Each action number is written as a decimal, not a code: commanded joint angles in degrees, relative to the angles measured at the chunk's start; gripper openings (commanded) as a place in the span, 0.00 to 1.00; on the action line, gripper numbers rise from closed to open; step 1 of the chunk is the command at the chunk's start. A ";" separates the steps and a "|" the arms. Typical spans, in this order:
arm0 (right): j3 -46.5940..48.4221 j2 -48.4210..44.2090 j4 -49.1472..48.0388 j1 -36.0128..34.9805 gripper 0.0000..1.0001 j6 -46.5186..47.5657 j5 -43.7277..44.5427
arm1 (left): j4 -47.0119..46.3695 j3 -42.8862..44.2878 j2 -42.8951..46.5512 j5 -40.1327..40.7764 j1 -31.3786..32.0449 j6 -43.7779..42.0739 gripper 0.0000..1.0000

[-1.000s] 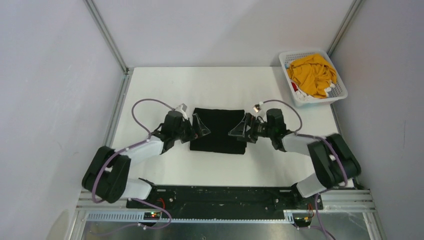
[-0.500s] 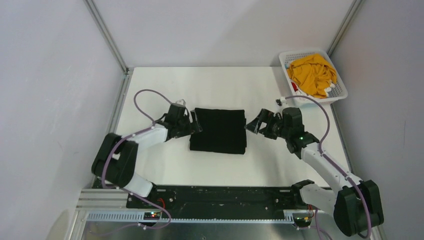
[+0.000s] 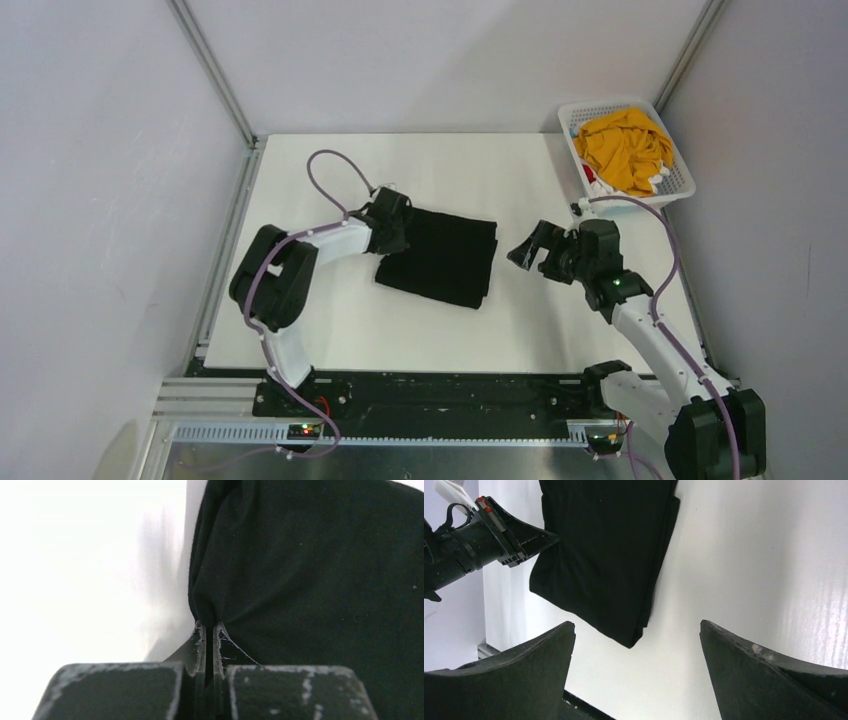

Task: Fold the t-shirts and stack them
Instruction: Put the neatly folded tshirt into the corner of the board with the left arm

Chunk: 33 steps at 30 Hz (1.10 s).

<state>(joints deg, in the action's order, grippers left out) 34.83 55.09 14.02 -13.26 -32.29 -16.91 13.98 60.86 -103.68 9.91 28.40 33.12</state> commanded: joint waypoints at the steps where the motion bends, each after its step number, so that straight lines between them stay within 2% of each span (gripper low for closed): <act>1: 1.55 -1.98 -0.55 0.46 0.99 2.22 3.92 | 7.32 4.36 -3.90 9.38 -0.37 -1.71 0.00; 4: 1.49 -2.21 -0.79 0.43 0.99 2.69 5.48 | 11.31 8.50 -4.61 14.13 -2.34 -3.12 0.00; 7: 1.56 -2.54 0.07 0.34 0.99 3.17 7.96 | 13.40 13.91 -5.88 17.17 -7.65 -6.29 0.00; 10: 1.55 -2.81 0.63 0.35 0.99 3.55 9.61 | 15.09 19.30 -8.68 12.23 -12.20 -8.58 0.00; 14: 1.42 -2.83 1.17 0.50 0.99 4.09 10.80 | 17.50 28.69 -12.62 17.15 -15.98 -13.44 0.00; 17: 1.45 -2.57 1.22 0.67 0.99 4.48 11.50 | 22.99 39.62 -17.99 13.16 -19.73 -14.49 0.00; 19: 1.51 -2.48 1.24 1.05 0.99 4.49 10.97 | 24.32 44.40 -20.02 15.75 -21.69 -15.89 0.00; 25: 1.46 -3.62 1.87 2.20 0.99 4.87 10.54 | 25.19 52.35 -24.50 21.89 -25.71 -21.54 0.00; 33: 1.39 -3.59 2.92 3.91 0.99 5.65 12.38 | 25.19 65.65 -32.67 22.05 -31.83 -23.02 0.00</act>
<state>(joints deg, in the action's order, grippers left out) 34.83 52.45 16.29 -9.93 -28.16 -6.50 39.57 118.78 -132.81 28.45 -0.99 13.34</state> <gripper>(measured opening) 0.993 0.023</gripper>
